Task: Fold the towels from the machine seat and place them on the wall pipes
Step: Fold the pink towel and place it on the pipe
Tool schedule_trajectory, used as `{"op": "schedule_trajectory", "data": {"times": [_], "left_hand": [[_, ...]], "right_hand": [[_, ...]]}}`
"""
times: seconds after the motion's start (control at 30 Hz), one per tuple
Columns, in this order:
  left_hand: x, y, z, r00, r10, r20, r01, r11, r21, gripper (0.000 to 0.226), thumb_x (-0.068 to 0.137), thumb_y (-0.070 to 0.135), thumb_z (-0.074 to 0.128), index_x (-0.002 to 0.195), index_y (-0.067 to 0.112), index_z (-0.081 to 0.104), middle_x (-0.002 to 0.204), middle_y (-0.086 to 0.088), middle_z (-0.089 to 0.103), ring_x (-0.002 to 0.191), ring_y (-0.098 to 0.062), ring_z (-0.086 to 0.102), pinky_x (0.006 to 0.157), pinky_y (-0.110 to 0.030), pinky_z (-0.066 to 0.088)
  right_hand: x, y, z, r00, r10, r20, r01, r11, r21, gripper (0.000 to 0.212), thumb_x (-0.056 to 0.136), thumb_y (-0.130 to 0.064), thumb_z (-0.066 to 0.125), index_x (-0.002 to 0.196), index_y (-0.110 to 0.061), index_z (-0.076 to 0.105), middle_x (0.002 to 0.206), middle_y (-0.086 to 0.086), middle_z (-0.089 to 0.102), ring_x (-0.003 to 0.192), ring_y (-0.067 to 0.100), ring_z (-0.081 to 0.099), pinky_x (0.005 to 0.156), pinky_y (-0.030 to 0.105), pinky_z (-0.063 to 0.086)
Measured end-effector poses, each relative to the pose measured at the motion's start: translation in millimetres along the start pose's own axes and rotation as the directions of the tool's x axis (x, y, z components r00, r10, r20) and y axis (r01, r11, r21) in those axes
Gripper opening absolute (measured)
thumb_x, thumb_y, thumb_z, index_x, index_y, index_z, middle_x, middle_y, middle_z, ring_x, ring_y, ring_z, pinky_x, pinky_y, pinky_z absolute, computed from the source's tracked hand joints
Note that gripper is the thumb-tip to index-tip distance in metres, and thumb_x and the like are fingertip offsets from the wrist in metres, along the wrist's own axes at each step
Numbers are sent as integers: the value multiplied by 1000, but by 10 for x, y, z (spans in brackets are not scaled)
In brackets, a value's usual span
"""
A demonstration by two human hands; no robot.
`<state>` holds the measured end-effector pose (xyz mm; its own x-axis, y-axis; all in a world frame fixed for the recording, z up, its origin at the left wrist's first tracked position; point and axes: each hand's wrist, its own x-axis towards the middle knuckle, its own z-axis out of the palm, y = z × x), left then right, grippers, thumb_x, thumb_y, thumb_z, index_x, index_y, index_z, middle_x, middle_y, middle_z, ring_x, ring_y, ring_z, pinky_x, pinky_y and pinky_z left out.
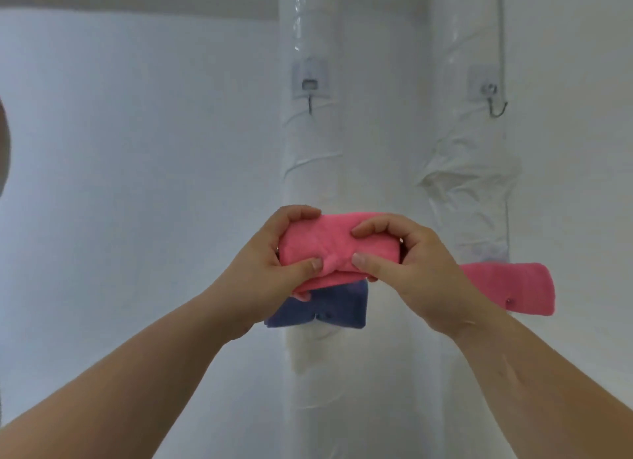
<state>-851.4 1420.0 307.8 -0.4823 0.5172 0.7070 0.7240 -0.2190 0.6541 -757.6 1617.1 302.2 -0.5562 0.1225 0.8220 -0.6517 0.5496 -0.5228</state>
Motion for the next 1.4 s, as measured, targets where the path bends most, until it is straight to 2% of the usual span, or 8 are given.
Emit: {"op": "schedule_trajectory", "data": {"times": [0.1, 0.3, 0.57, 0.7, 0.87, 1.1, 1.27, 1.4], "left_hand": [[329, 193, -146, 995, 83, -48, -81, 996, 36, 55, 86, -6, 70, 115, 40, 62, 120, 0, 55, 82, -21, 70, 66, -39, 64], [1031, 518, -441, 957, 256, -135, -242, 964, 112, 47, 88, -7, 66, 113, 32, 63, 114, 1, 57, 71, -17, 66, 70, -35, 62], [1852, 814, -656, 891, 381, -248, -364, 924, 115, 33, 87, -11, 60, 97, 21, 66, 110, 6, 59, 83, -19, 65, 69, -34, 61], [2129, 832, -709, 877, 364, -314, -343, 931, 123, 33, 87, -10, 61, 94, 21, 65, 107, 4, 59, 80, -19, 65, 69, -35, 63], [2263, 620, -760, 883, 320, -343, -287, 947, 144, 32, 87, -10, 62, 100, 19, 66, 110, -1, 60, 84, -21, 66, 68, -33, 63], [2221, 482, -733, 887, 303, -349, -283, 953, 106, 34, 84, -12, 63, 97, 19, 67, 109, -6, 62, 80, -19, 66, 68, -31, 62], [2119, 354, -734, 899, 299, -320, -274, 954, 120, 31, 85, -9, 65, 104, 14, 70, 115, -8, 63, 84, -22, 69, 67, -31, 62], [2136, 323, -657, 876, 329, -352, -270, 940, 207, 24, 90, 2, 64, 101, 23, 69, 110, -4, 63, 87, -22, 67, 72, -34, 63]], "right_hand": [[420, -171, 11, 999, -31, -20, 31, 999, -24, 34, 78, 2, 80, 92, -28, 73, 116, -2, 64, 89, 14, 64, 67, 22, 54], [1287, -499, -74, 990, -135, -37, 133, 990, -40, 33, 76, 7, 80, 94, -20, 73, 107, 0, 65, 68, 12, 62, 64, 27, 56], [2225, -745, -168, 968, -234, -88, 230, 972, -56, 26, 82, 5, 76, 101, -12, 72, 112, -1, 64, 84, 16, 65, 69, 27, 61], [2528, -710, -143, 954, -263, -142, 253, 964, -85, 25, 84, 3, 76, 107, -8, 72, 115, 3, 62, 88, 18, 66, 70, 28, 63], [2662, -483, -13, 954, -239, -183, 213, 966, -148, 27, 81, -3, 80, 102, -18, 74, 108, -2, 64, 95, 18, 66, 83, 31, 62], [2616, -387, 18, 960, -222, -171, 201, 971, -132, 30, 78, 0, 81, 95, -22, 73, 113, 4, 65, 94, 21, 67, 81, 34, 62], [2484, -304, 2, 975, -178, -132, 176, 984, -27, 29, 78, 3, 81, 99, -16, 73, 104, -1, 66, 87, 16, 67, 71, 24, 59], [2452, -240, 59, 970, -140, -199, 152, 987, 45, 26, 79, -2, 82, 91, -22, 72, 103, 2, 68, 91, 19, 69, 78, 31, 62]]}}
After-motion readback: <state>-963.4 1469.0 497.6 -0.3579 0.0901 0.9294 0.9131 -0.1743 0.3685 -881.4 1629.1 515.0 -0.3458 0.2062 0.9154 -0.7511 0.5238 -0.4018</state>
